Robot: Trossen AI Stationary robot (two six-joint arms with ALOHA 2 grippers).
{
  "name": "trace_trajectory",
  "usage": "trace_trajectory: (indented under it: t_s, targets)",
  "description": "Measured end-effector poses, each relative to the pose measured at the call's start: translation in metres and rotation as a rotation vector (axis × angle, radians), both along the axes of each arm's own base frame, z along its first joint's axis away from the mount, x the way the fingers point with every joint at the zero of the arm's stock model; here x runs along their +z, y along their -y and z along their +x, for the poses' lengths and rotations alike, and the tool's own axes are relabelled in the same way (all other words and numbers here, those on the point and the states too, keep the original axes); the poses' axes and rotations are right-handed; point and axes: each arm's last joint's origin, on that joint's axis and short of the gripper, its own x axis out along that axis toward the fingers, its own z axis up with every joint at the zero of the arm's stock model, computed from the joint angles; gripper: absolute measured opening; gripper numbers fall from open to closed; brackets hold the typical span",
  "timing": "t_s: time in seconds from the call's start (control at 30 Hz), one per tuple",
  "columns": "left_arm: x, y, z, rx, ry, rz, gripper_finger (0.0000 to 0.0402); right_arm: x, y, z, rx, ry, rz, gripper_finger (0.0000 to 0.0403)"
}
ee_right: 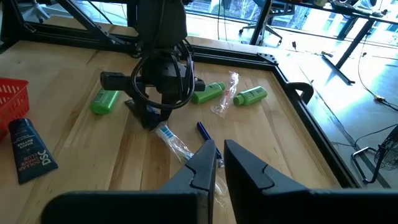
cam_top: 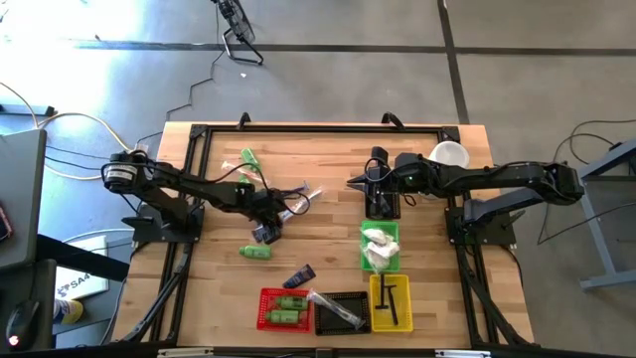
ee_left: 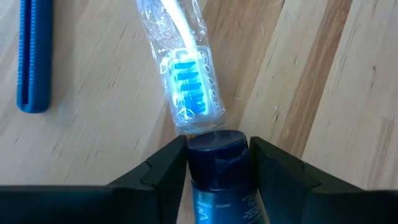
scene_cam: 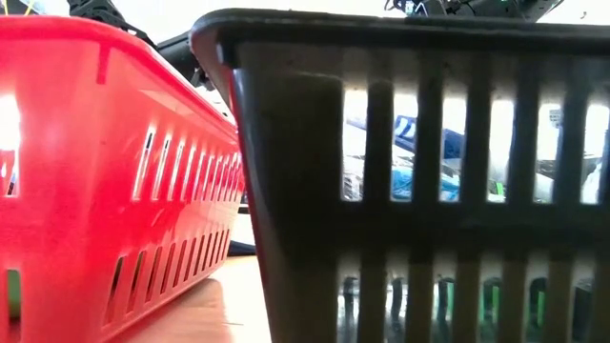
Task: Pick & Place Travel size toiletries
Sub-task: Put the top blue shaving cream into the top black bin
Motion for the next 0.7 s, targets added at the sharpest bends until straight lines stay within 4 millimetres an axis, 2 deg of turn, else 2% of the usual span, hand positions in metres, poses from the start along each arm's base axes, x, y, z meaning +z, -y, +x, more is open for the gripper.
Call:
trace_trajectory:
  t_s: [0.27,0.7]
  targets:
    - [-0.0002,0.0002,-0.0001,-0.005,-0.002,-0.005,0.0141,0.0,0.0,0.0,0.0,0.0,0.0,0.0025]
    - [-0.0002,0.0003,-0.0003,-0.009,-0.005,-0.007,0.0138,0.0,0.0,0.0,0.0,0.0,0.0,0.0025]
